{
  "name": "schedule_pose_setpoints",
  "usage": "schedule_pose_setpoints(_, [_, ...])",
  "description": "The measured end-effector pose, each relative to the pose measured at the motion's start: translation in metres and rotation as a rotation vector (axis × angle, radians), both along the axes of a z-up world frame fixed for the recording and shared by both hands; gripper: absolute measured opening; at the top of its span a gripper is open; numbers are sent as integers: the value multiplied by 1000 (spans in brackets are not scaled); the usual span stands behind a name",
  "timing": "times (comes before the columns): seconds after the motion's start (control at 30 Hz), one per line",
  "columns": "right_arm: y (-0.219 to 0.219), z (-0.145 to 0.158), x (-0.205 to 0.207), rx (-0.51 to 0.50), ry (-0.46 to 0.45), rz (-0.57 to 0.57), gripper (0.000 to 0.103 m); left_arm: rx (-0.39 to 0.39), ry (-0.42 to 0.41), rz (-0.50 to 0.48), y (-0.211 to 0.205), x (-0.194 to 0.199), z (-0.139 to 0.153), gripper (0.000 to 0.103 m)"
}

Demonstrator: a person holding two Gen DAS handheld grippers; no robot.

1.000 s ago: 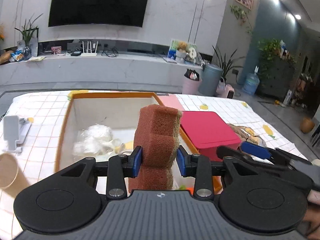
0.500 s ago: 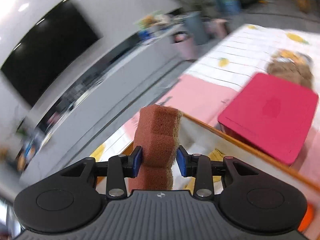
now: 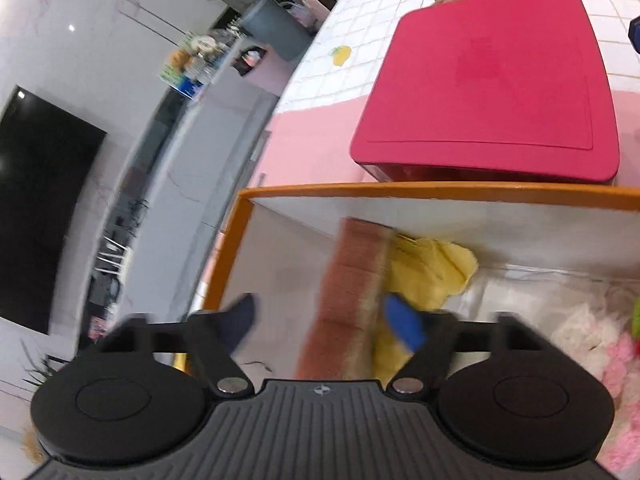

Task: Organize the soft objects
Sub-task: 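Lower the brown sponge into the orange box and open the left gripper, then move both tools back toward the brown towel and snack bag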

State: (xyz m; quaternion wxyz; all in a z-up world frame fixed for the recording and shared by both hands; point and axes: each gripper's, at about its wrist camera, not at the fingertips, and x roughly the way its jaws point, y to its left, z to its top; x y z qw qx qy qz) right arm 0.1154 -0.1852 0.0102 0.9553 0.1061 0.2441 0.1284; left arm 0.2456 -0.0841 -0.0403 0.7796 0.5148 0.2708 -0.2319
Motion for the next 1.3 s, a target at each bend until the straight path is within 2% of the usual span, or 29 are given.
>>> schedule_pose_setpoints(0.1, [1,1,0,0,-1,7,64,18,-52,-18,4,-7,2,95])
schedule_pose_setpoints(0.2, [2,4,-1,2,-5,12,64,14,-64,14,10,-7,13,95])
schedule_pose_setpoints(0.37, [2,10,-7,-3,-15,7,64,-53,-126,48,24,-18,45,95])
schedule_pose_setpoints(0.47, [0,18,-14,2,-26,3,64,-140,-196,115,32,-32,71,95])
schedule_pose_setpoints(0.57, [0,29,-20,-5,-45,3,64,-280,-240,196,35,-59,103,95])
schedule_pose_setpoints(0.67, [0,40,-27,-18,-59,-8,64,-436,-235,180,35,-101,134,95])
schedule_pose_setpoints(0.77, [-1,58,-39,-29,-91,-9,65,-512,-304,212,25,-133,153,95])
schedule_pose_setpoints(0.83, [-4,71,-46,-25,-110,17,70,-570,-315,247,20,-150,164,95])
schedule_pose_setpoints(0.9, [-9,84,-53,-27,-130,34,70,-619,-305,275,17,-161,173,95])
schedule_pose_setpoints(1.1, [-42,128,-67,-58,-145,47,77,-725,-357,385,1,-192,181,95])
schedule_pose_setpoints(1.23, [-77,156,-76,-119,-131,26,80,-819,-273,445,-8,-193,179,95])
schedule_pose_setpoints(1.3, [-97,164,-75,-153,-120,8,80,-842,-234,449,-17,-188,172,95])
